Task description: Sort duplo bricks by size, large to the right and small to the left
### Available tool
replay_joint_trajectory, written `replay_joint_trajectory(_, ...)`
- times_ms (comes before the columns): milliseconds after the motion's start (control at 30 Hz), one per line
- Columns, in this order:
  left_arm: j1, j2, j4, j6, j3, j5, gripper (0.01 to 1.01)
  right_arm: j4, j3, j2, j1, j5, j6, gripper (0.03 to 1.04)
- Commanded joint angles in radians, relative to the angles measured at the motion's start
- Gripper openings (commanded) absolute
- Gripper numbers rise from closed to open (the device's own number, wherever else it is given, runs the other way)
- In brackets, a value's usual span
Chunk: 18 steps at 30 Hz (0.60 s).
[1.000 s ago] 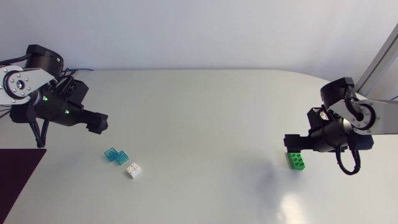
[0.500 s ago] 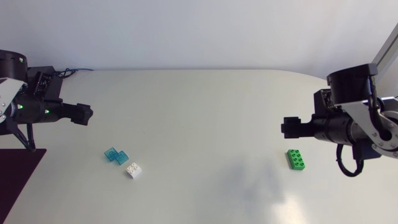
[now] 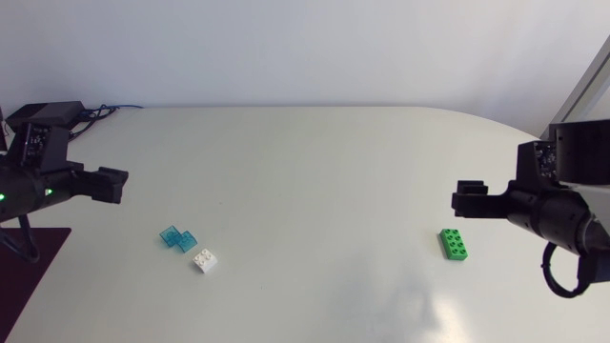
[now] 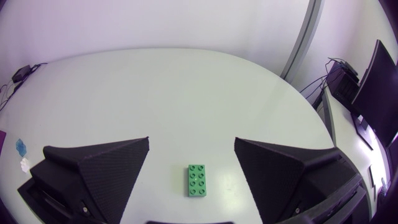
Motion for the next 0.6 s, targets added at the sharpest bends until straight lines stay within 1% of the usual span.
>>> replay_joint_trajectory(0,-0.021,-0.082,-0.010,-0.006,-0.060,0.009,0.975,-0.033,-0.036,-0.050,0.006,0.016,-0.002,0.99)
replay_joint_trajectory(100,-0.078,-0.214,-0.059,-0.015,-0.120,0.008,0.975,-0.060,-0.059,-0.133,0.019,0.016,-0.002,0.99)
replay_joint_trajectory(167,-0.101,-0.309,-0.059,-0.015,-0.168,0.004,0.974,-0.069,-0.080,-0.185,0.026,0.024,-0.003,0.99)
replay_joint_trajectory(233,-0.105,-0.366,-0.055,-0.011,-0.202,0.004,0.974,-0.079,-0.099,-0.220,0.032,0.033,-0.005,0.99)
replay_joint_trajectory(333,-0.102,-0.406,-0.062,-0.011,-0.228,0.000,0.974,-0.083,-0.137,-0.280,0.032,0.047,-0.021,0.99)
replay_joint_trajectory(433,-0.084,-0.499,-0.073,-0.009,-0.258,-0.003,0.974,-0.088,-0.175,-0.368,0.031,0.054,-0.048,0.99)
replay_joint_trajectory(567,-0.092,-0.579,-0.047,-0.040,-0.308,-0.013,0.974,-0.046,-0.229,-0.438,0.006,0.019,-0.064,0.99)
